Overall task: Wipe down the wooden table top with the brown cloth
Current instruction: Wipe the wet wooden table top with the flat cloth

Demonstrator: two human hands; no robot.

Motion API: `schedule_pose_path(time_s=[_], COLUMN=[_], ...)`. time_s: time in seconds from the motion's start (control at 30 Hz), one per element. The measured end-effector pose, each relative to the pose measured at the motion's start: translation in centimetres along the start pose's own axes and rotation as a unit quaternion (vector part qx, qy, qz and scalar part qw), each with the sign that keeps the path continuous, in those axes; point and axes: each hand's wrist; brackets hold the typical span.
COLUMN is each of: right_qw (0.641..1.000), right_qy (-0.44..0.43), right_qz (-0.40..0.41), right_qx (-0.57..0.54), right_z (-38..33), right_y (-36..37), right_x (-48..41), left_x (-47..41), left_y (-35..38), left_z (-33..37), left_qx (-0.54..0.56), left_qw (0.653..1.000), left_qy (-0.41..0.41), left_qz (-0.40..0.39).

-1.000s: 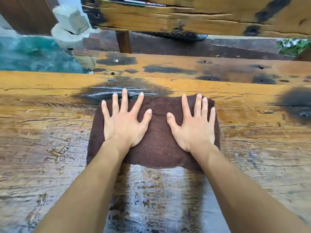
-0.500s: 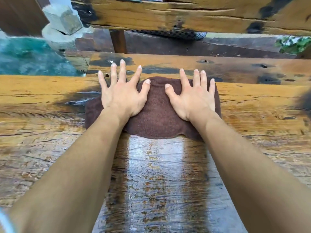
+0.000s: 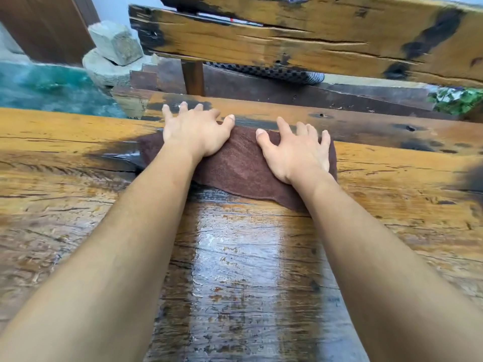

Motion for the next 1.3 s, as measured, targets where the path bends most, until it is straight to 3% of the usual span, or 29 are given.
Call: schedule_pose_path(time_s=[0.23, 0.4, 0.77, 1.3], right_qw=[0.999, 1.0, 0.998, 0.994], right_qy=[-0.023, -0.025, -0.049, -0.097], right_qz=[0.013, 0.001, -0.02, -0.014], right_qx=[-0.019, -0.016, -0.025, -0.057], right_z=[0.9, 1.6, 2.1, 3.2], right_y=[-0.1, -0.9, -2.3, -5.7], right_x=[3.4, 8.0, 20.3, 49.7], left_x=[5.7, 9.7, 21.8, 54.4], left_y=[0.7, 0.1, -2.2, -8.7], left_z=[0.0, 0.0, 0.5, -4.2], left_qx=[0.039, 0.072, 0.048, 0.01], left_qw=[0.997, 0.996, 0.996, 0.994], left_qy=[0.019, 0.005, 0.077, -0.046], left_qz=[0.068, 0.055, -0.003, -0.101])
Point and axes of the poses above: each hand's wrist, its own x-axis away from the middle knuckle, its own y-axis out of the palm, z = x × y, and after that the axes turned 12 degrees about z, right-handed
